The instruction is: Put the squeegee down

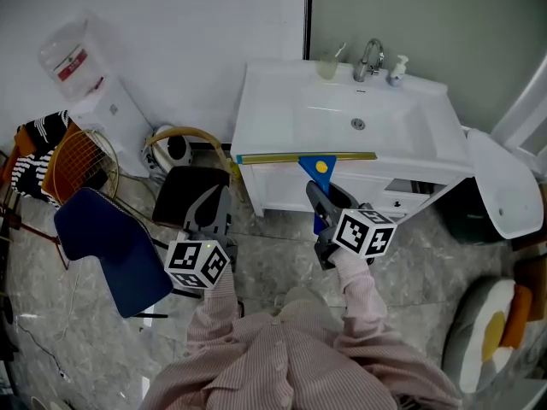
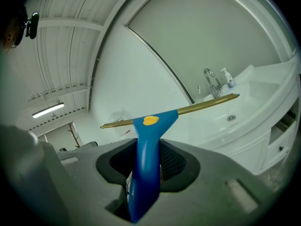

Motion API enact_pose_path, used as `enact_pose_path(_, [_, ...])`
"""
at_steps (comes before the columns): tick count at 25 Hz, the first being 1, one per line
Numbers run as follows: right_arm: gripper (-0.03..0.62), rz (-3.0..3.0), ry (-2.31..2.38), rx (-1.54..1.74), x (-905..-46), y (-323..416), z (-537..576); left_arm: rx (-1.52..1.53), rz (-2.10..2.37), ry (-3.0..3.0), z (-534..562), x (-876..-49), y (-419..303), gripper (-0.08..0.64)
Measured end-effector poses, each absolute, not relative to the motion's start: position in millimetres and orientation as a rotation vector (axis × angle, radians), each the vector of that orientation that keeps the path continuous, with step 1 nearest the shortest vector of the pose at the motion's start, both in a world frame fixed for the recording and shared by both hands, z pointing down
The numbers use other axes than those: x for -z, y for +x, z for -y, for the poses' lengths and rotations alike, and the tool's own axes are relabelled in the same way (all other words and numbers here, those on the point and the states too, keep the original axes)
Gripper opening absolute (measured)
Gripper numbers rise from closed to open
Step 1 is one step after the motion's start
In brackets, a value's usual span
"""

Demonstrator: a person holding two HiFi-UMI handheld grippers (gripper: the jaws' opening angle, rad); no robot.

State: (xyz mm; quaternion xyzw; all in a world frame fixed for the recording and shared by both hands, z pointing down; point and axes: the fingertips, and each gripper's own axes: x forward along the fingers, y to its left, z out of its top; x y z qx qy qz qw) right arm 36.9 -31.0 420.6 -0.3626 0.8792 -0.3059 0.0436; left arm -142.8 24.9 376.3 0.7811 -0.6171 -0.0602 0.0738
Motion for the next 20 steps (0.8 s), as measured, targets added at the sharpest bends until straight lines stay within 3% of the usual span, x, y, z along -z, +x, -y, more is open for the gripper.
enact_pose_path(20, [0.13, -2.705, -1.09, 0.976, -431, -13, 113, 0.175, 1.852, 2.298, 51, -393, -187, -0.002])
